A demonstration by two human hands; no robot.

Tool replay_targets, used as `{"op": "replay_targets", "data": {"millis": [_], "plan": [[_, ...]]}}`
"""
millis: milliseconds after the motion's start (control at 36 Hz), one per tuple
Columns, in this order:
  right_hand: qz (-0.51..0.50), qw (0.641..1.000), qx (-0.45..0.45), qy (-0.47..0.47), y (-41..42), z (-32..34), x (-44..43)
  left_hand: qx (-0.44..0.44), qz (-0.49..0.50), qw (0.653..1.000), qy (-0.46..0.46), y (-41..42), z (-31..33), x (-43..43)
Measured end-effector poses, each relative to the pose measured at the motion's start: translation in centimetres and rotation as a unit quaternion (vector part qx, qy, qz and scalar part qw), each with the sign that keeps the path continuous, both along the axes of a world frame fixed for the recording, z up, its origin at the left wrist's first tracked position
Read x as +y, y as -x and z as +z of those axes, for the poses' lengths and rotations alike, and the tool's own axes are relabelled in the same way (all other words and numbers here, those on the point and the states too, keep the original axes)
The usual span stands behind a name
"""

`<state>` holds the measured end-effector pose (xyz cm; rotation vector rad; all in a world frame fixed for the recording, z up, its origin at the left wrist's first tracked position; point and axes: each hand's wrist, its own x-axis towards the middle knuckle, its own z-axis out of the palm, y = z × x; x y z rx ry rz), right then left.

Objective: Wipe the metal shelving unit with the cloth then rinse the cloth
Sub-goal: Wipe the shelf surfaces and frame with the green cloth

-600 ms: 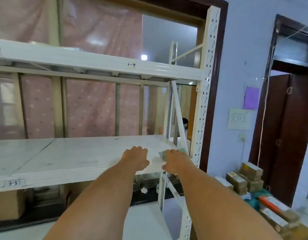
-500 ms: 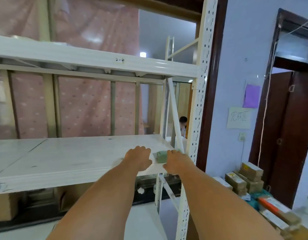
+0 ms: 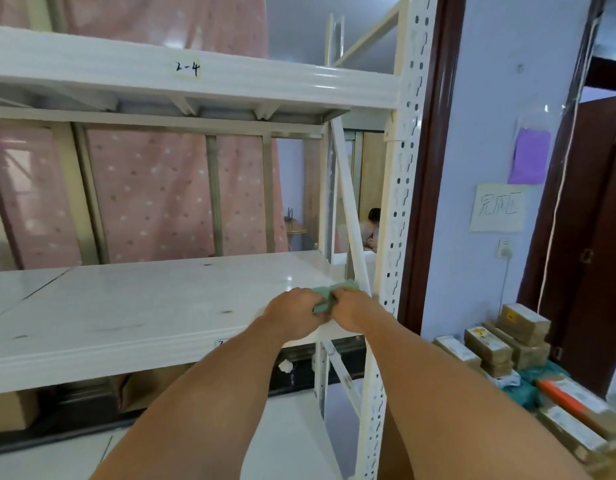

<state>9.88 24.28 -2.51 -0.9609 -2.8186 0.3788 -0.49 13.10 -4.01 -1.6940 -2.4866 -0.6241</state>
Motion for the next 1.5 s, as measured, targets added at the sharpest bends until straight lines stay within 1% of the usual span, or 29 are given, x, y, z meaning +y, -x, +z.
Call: {"op": "replay_targets", "data": {"millis": [56, 111, 167, 250, 306, 361, 389, 444, 472, 528, 611, 694, 778, 889, 917, 1000, 1083, 1139, 1222, 1333, 1417, 1500], "plan": [[-0.007, 1.000, 0.004, 0.010, 0.7, 0.3, 0.1, -0.019, 0.006, 1.000, -0.022, 0.1, 0.2, 0.1], [-0.026, 0.999, 0.022, 0.017, 1.3, 0.7, 0.1, -0.020, 0.009, 0.999, -0.035, 0.1, 0.5, 0.3], [-0.056, 0.998, 0.033, 0.005, 1.8, 0.9, 0.0, -0.013, 0.001, 0.999, -0.036, 0.1, 0.6, 0.6], [-0.103, 0.994, 0.026, -0.025, 2.2, 1.0, -0.2, -0.008, -0.005, 0.999, -0.032, 0.2, 0.9, 1.0], [-0.117, 0.992, 0.024, -0.033, 2.3, 1.1, -0.4, -0.028, -0.007, 0.999, -0.038, 0.3, 0.9, 1.0], [-0.121, 0.992, 0.028, -0.033, 2.4, 1.4, -0.3, -0.049, -0.007, 0.997, -0.064, 0.4, 0.9, 0.8], [-0.122, 0.992, 0.031, -0.032, 2.5, 1.5, -0.2, -0.038, -0.002, 0.996, -0.079, 0.6, 0.8, 0.8], [-0.122, 0.992, 0.030, -0.032, 2.8, 1.6, 0.1, 0.011, 0.018, 0.995, -0.101, 0.9, 0.7, 0.8], [-0.118, 0.992, 0.028, -0.033, 3.0, 1.5, 0.3, 0.029, 0.024, 0.994, -0.102, 1.0, 0.6, 0.9], [-0.102, 0.994, 0.026, -0.034, 3.2, 1.4, 0.6, 0.039, 0.018, 0.996, -0.072, 1.2, 0.5, 1.0], [-0.073, 0.996, 0.027, -0.036, 3.4, 1.6, 1.1, 0.024, 0.010, 0.999, -0.026, 1.4, 0.4, 1.3], [-0.055, 0.997, 0.020, -0.042, 3.5, 1.8, 1.7, 0.046, 0.011, 0.998, -0.035, 1.2, 0.3, 1.4], [-0.053, 0.998, 0.012, -0.024, 3.9, 2.5, 1.9, 0.071, 0.009, 0.997, -0.036, 0.7, 0.3, 1.1], [-0.043, 0.999, 0.018, -0.004, 4.6, 2.6, 1.6, 0.056, 0.025, 0.997, -0.049, 0.1, 0.1, 0.7], [-0.027, 1.000, 0.003, -0.008, 4.8, 2.3, 1.4, 0.053, 0.024, 0.997, -0.056, -0.1, 0.1, 0.6], [0.041, 0.996, -0.063, -0.054, 5.3, 0.5, 1.1, 0.074, 0.004, 0.995, -0.065, -0.6, -0.1, -0.3], [0.102, 0.975, -0.105, -0.165, 5.1, -0.4, 1.4, 0.123, -0.028, 0.989, -0.077, -0.3, -0.8, -1.6], [0.124, 0.966, -0.128, -0.190, 5.1, -0.8, 1.6, 0.158, -0.036, 0.983, -0.090, 0.0, -1.3, -2.3], [0.127, 0.967, -0.136, -0.176, 5.5, -1.3, 1.5, 0.217, -0.027, 0.969, -0.117, 0.3, -1.7, -2.7], [0.102, 0.980, -0.116, -0.122, 6.0, -1.7, 0.7, 0.257, 0.001, 0.959, -0.123, 1.0, -1.6, -3.5], [0.075, 0.987, -0.089, -0.111, 7.0, -2.7, 1.3, 0.254, 0.054, 0.958, -0.123, 2.0, -1.0, -4.7], [0.067, 0.989, -0.095, -0.091, 8.5, -3.8, 2.2, 0.213, 0.083, 0.965, -0.131, 3.4, -0.4, -6.0]]}}
